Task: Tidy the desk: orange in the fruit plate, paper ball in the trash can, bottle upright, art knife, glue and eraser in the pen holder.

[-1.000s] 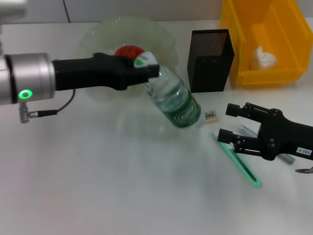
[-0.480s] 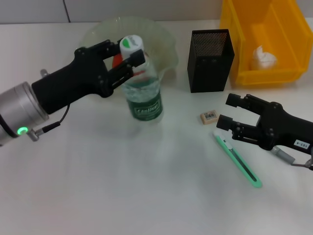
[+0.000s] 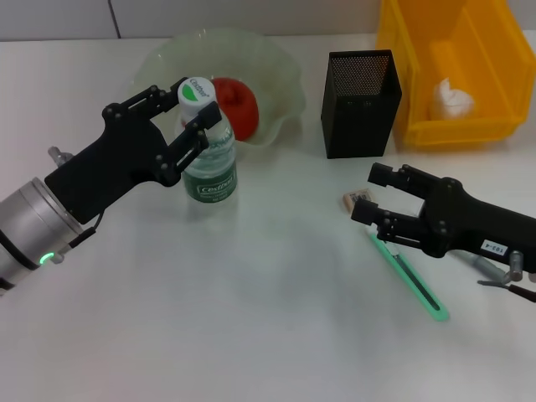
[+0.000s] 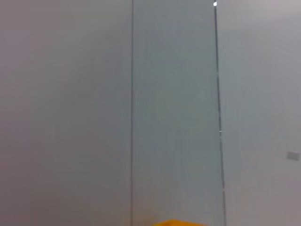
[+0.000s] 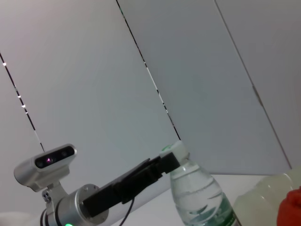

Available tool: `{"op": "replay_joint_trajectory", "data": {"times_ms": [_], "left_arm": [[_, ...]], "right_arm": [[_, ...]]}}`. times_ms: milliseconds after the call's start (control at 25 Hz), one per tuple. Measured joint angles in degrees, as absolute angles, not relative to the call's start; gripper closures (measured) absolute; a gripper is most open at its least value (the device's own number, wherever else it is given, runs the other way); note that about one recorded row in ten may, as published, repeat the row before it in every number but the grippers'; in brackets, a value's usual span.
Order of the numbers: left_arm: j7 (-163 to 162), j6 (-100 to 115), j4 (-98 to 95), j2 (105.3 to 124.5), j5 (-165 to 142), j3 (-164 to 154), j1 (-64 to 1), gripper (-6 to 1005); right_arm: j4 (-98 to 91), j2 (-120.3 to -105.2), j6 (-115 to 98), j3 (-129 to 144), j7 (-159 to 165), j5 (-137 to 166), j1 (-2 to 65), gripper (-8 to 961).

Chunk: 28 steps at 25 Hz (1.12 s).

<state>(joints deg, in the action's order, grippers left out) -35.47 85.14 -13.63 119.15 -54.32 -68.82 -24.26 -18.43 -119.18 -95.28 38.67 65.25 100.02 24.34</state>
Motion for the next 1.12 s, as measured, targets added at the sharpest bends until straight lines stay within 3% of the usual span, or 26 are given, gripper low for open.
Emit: {"op": "replay_joint_trajectory", "data": {"times_ms": [320, 800, 880, 960, 1120], "left_arm": [[-31.9, 84.8, -9.2, 119.18, -51.4, -68.6, -25.2, 560], [-32.3, 91.2, -8.7, 119.03, -45.9, -68.6, -23.0, 263], [-34.8, 97.7, -9.9, 117.84, -45.0, -68.7, -20.6, 200], [-36.9, 99.2, -11.1, 117.18, -45.4, -69.0, -19.6, 200], [-45.8, 100.7, -17.3, 113.2, -54.0, -71.1, -16.8, 200]], "right_arm": [[-17.2, -119.27, -93.9, 38.8, 64.9, 100.1, 25.5, 139], [-16.7, -119.25, -93.6, 38.7, 64.4, 99.9, 25.8, 139], [-17.5, -119.04, -94.2, 38.3, 64.9, 99.8, 25.4, 139], [-18.3, -119.0, -94.6, 38.2, 65.5, 99.8, 25.2, 139], [-26.0, -118.77, -96.7, 37.5, 71.0, 99.7, 23.9, 139]]}}
